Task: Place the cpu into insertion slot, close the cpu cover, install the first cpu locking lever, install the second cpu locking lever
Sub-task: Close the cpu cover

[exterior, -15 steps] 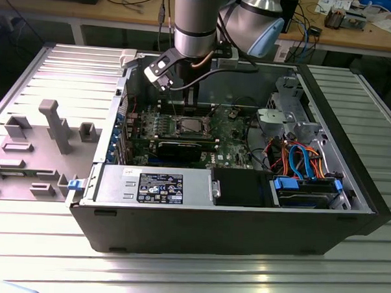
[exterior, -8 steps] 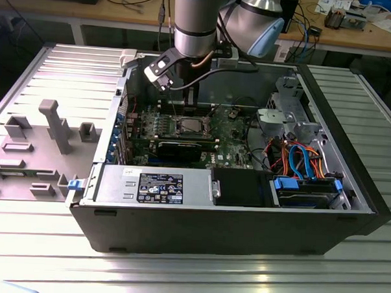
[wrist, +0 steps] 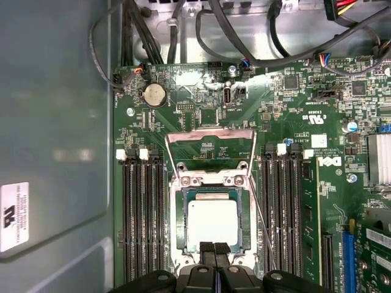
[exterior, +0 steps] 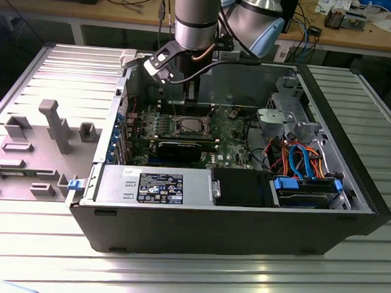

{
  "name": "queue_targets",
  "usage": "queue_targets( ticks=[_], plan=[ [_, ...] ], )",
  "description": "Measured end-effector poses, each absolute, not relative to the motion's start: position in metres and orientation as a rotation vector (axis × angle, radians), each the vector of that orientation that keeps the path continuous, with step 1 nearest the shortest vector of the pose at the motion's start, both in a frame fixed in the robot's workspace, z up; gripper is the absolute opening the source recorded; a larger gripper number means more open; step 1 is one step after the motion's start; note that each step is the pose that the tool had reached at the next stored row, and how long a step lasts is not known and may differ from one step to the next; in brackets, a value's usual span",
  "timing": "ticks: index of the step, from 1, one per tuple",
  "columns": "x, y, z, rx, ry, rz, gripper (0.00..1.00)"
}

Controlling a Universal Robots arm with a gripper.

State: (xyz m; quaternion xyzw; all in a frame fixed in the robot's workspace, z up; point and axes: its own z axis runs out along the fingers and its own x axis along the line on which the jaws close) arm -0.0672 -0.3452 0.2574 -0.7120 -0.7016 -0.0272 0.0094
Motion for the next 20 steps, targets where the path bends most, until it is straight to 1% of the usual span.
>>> queue_targets(
  ticks=[20],
  plan=[
    [-0.0672, -0.3452, 0.2577, -2.164, -2.249, -0.083, 0.11]
  ],
)
